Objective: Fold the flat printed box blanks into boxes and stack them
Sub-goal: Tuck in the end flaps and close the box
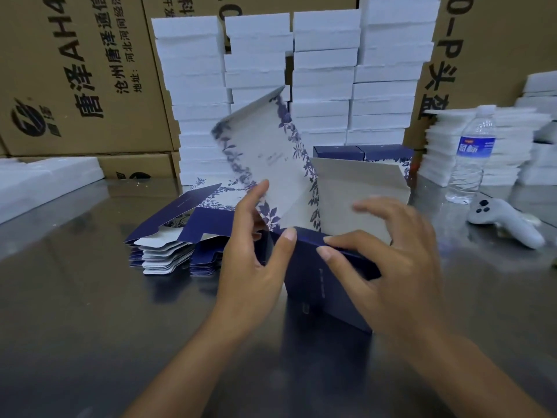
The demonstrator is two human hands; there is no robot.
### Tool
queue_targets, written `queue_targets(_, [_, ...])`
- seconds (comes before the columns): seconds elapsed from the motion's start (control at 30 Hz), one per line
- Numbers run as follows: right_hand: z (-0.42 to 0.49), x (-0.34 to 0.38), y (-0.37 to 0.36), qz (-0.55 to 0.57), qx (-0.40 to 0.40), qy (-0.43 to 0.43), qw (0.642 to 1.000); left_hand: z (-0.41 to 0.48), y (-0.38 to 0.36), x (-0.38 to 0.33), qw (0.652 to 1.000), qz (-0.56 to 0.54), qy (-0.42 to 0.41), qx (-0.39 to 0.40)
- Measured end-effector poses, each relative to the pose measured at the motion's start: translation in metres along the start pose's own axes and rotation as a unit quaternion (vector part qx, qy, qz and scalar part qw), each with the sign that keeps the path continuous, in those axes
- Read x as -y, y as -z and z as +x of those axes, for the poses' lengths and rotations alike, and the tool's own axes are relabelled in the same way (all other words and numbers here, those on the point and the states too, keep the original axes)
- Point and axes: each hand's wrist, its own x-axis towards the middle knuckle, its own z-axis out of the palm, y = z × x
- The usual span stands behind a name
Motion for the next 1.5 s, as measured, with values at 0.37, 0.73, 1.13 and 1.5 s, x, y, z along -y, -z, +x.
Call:
queue_targets(0.37, [-0.008, 0.01, 0.0, 0.047, 0.002, -0.023, 0.999, -0.007, -0.013, 0.001, 0.997, 0.01, -0.001, 0.072])
queue_targets(0.73, [-0.011, 0.0, 0.004, 0.013, -0.031, -0.009, 0.999, -0.007, -0.015, 0.004, 0.999, 0.014, 0.012, 0.048])
queue_targets(1.13, [-0.012, -0.002, 0.005, 0.009, -0.048, -0.019, 0.999, -0.001, -0.007, 0.002, 0.995, 0.083, -0.047, 0.011])
queue_targets(1.5, [-0.013, -0.015, 0.009, -0.013, -0.062, -0.041, 0.997, 0.003, 0.006, 0.013, 0.957, 0.229, -0.173, -0.047])
